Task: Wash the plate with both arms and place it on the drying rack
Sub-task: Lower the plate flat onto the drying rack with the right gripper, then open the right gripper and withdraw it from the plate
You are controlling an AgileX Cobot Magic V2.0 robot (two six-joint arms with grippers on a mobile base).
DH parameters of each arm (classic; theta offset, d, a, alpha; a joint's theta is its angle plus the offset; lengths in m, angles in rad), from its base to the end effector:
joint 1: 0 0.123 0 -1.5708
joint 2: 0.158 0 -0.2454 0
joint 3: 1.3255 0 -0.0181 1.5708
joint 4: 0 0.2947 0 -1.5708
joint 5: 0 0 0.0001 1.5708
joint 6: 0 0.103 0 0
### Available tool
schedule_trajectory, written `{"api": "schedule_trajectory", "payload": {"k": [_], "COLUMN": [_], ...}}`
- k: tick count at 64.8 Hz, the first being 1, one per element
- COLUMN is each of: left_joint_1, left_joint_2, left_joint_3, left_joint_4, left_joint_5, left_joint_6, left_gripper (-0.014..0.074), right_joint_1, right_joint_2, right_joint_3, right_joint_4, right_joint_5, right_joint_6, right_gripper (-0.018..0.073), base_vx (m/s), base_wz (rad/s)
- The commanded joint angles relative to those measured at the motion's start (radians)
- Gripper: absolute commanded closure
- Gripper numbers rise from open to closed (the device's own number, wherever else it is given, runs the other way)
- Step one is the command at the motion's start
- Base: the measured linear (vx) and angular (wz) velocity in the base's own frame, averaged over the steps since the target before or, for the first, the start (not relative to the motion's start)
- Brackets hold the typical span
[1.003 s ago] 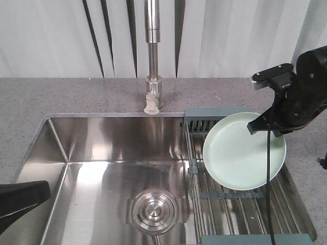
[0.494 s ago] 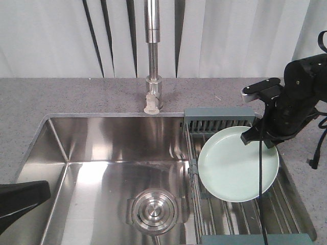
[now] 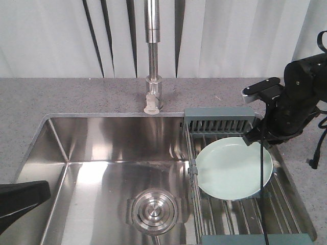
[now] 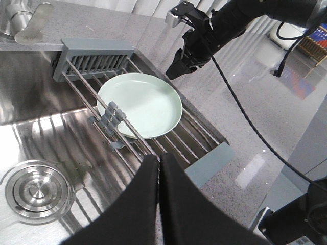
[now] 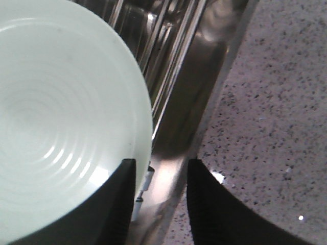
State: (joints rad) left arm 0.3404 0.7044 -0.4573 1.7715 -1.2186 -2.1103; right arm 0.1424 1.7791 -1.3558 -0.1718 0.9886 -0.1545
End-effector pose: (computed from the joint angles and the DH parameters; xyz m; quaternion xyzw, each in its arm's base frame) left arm 0.1883 -0.0338 0.2556 0.1103 0.7795 -0.4266 0.4452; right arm 0.3956 0.0418 0.1733 -0.1838 0.9723 -0.0777 0.1219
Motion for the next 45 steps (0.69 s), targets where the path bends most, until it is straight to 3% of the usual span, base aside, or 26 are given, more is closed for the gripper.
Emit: {"api": "schedule_trajectory", "payload": {"k": [1, 14, 24, 38, 45], "left_joint_1": [0.002, 0.002, 0.002, 0.002, 0.002], "left_joint_2": [-0.003, -0.003, -0.003, -0.003, -0.003], "left_joint_3": [-0.024, -0.024, -0.024, -0.024, -0.024], "left_joint_4": [0.031, 0.031, 0.031, 0.031, 0.031], "left_joint_5": [-0.128, -0.128, -0.128, -0.128, -0.125], "left_joint_6": [-0.005, -0.005, -0.005, -0.005, -0.005], "left_gripper": [0.0602, 0.0602, 0.0602, 0.0602, 0.0602], "right_joint_1": [-0.005, -0.005, -0.005, -0.005, -0.005], "right_joint_2": [-0.05, -0.108, -0.208, -0.392, -0.497], "right_joint_3": [-0.028, -0.028, -0.028, -0.028, -0.018], "right_joint_4": [-0.069, -0.107, -0.083, 0.055, 0.193], "right_joint_5": [-0.018, -0.048, -0.077, -0.088, -0.083], "right_joint_6": [0.02, 0.033, 0.03, -0.044, -0.125], "right_gripper": [0.0249, 0.0256, 0.0331, 0.0572, 0.057], "base_vx": [0.0, 0.0, 0.0, 0.0, 0.0], "base_wz": [0.0, 0.0, 0.0, 0.0, 0.0]}}
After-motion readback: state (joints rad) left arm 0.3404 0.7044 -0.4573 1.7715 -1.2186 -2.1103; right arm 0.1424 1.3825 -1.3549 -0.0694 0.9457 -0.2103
